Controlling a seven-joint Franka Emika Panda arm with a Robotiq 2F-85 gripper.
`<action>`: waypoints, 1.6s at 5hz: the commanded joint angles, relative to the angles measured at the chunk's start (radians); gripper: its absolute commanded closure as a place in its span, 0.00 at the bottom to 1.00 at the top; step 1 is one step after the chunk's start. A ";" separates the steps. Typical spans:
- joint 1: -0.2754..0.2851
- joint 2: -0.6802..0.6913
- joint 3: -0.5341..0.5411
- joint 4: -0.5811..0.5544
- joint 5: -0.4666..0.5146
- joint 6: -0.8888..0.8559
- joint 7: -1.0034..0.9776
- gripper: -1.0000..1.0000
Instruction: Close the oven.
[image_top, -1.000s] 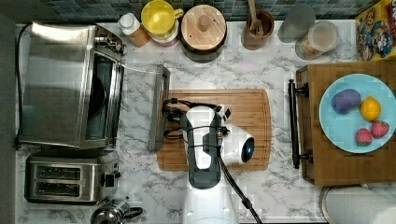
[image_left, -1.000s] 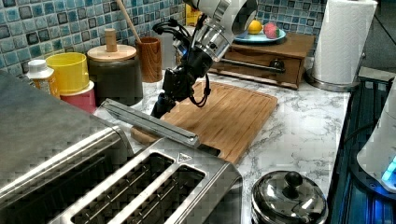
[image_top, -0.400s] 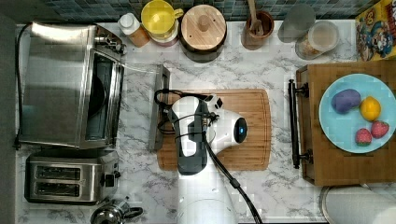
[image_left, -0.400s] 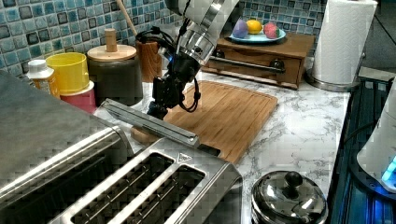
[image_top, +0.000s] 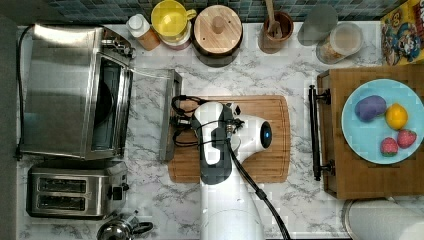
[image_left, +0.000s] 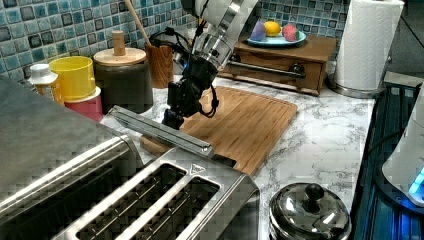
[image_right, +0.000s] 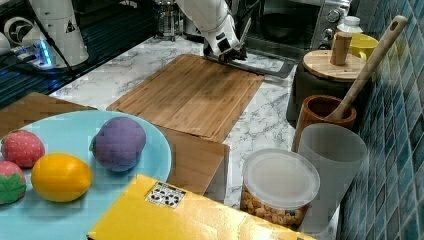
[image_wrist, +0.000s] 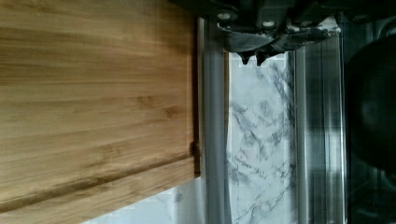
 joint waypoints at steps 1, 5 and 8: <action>0.087 -0.169 0.092 0.041 0.020 0.033 0.036 1.00; 0.129 -0.281 0.275 0.119 -0.145 0.149 0.295 1.00; 0.312 -0.195 0.272 0.260 -1.161 0.264 1.314 1.00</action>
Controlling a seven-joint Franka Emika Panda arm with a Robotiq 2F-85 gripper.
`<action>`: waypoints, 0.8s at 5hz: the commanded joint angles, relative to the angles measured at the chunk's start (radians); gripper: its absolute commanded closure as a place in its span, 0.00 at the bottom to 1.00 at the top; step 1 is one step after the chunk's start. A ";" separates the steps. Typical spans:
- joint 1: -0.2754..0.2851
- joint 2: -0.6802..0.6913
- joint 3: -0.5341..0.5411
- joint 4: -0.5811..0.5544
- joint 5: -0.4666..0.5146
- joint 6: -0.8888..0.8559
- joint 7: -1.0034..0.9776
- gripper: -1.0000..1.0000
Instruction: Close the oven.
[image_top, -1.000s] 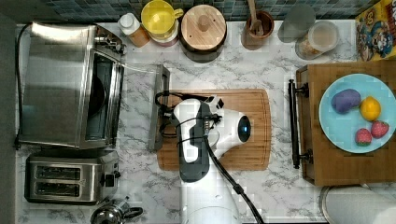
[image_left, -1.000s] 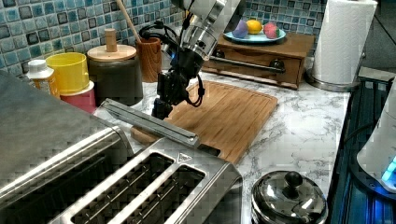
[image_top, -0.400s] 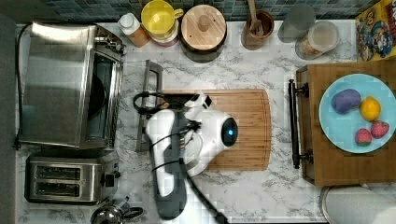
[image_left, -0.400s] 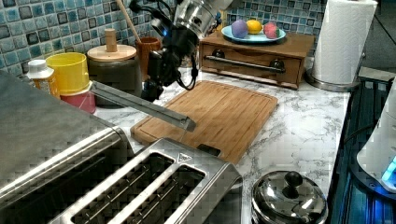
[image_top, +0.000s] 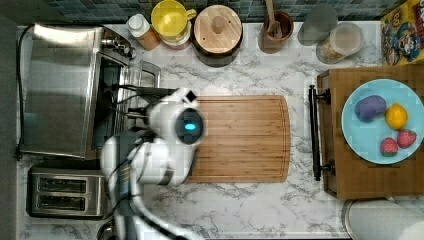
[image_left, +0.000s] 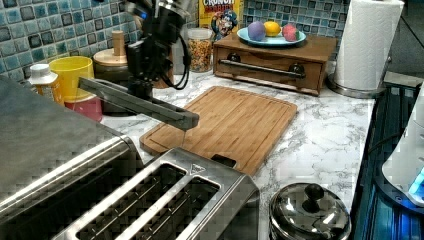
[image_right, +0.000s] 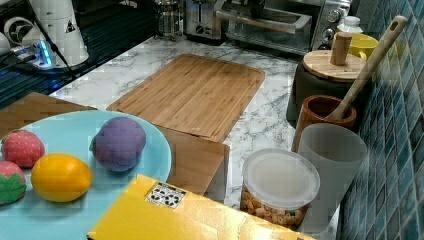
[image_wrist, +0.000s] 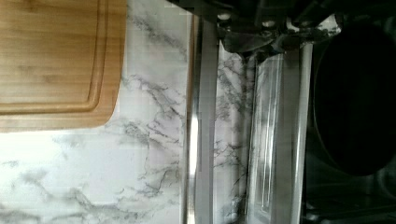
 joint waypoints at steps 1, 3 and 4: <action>0.208 -0.031 0.084 0.225 -0.709 -0.036 0.741 1.00; 0.270 0.017 0.077 0.413 -0.988 -0.303 1.046 1.00; 0.245 -0.159 0.074 0.248 -0.886 -0.137 1.014 1.00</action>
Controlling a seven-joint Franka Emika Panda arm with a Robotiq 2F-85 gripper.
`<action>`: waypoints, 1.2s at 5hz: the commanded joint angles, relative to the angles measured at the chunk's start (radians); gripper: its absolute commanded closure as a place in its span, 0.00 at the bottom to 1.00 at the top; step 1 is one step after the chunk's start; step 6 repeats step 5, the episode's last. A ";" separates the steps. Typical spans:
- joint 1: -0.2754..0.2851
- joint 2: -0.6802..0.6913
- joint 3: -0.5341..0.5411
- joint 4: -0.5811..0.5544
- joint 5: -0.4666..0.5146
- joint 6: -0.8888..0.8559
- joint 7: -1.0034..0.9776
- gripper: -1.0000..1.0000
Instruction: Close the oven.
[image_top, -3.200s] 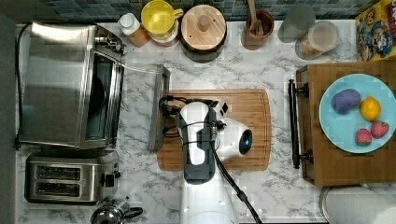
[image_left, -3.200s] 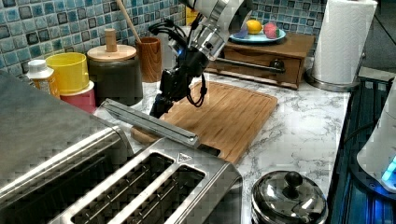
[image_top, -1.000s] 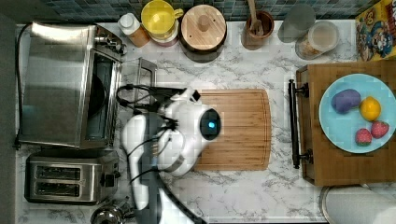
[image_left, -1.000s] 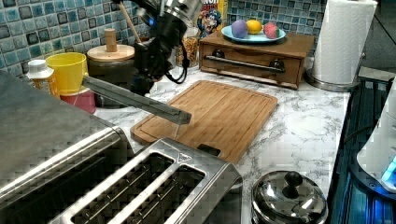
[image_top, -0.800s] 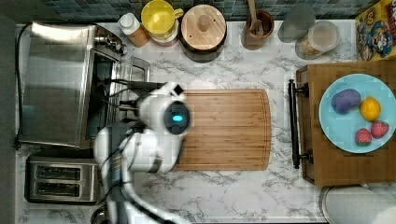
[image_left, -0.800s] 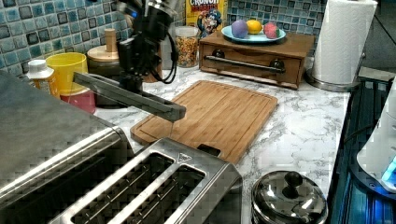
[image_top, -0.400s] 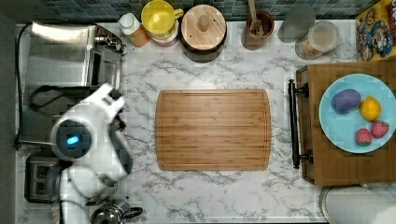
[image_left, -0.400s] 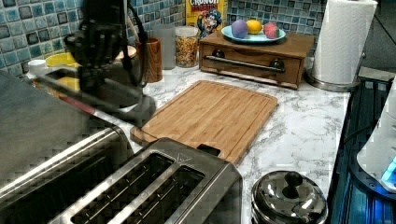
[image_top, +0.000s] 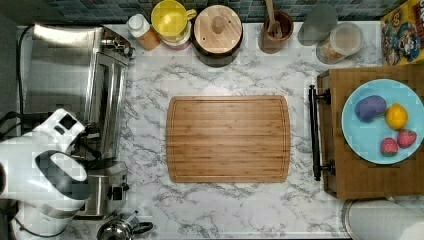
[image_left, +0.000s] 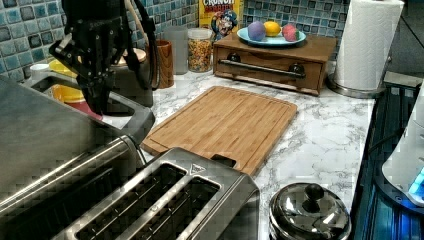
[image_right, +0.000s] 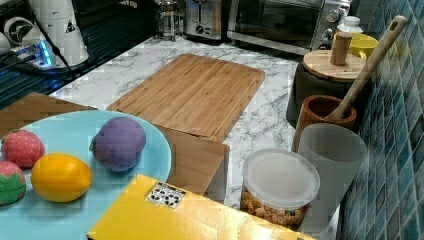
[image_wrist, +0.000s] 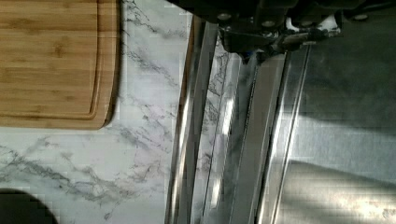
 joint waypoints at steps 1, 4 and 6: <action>-0.024 -0.216 -0.011 0.004 0.133 0.129 -0.052 1.00; -0.031 -0.216 -0.004 0.004 0.134 0.129 -0.052 1.00; -0.025 -0.216 -0.009 0.004 0.133 0.129 -0.052 1.00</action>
